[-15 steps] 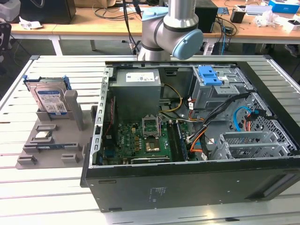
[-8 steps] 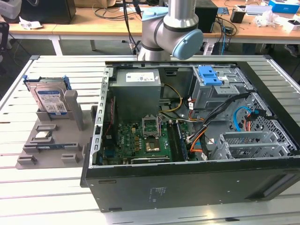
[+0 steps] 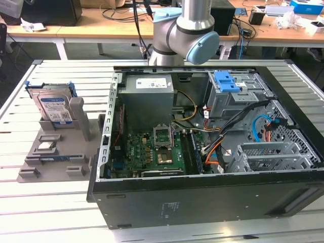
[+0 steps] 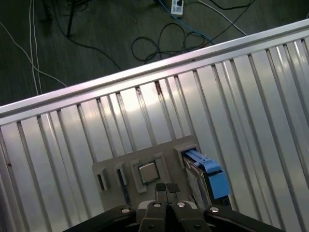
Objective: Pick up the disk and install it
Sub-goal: 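Pick up the disk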
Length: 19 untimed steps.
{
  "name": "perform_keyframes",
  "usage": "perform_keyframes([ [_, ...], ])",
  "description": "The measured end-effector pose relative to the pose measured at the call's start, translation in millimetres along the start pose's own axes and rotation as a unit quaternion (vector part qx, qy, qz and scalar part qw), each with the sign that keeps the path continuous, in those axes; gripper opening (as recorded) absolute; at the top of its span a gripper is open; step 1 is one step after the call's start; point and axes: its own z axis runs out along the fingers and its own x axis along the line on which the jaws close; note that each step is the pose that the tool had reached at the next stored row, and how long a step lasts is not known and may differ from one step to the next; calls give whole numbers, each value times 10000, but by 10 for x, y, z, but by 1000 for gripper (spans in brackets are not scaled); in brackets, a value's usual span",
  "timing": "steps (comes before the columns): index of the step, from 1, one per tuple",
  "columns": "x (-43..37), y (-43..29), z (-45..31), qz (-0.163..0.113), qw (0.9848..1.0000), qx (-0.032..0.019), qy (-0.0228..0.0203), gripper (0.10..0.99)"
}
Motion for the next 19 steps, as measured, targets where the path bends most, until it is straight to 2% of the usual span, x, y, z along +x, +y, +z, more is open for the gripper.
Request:
perform_keyframes([
  [3,0,0,0,-210,9998,-5,10,102],
  [8,0,0,0,-726,9974,-17,33,102],
  [11,0,0,0,-1120,9937,-26,51,102],
  [12,0,0,0,-1185,9929,-28,54,102],
  [14,0,0,0,-1394,9902,-33,63,102],
  [18,0,0,0,-1651,9862,-39,75,102],
  [19,0,0,0,-1738,9847,-41,79,102],
])
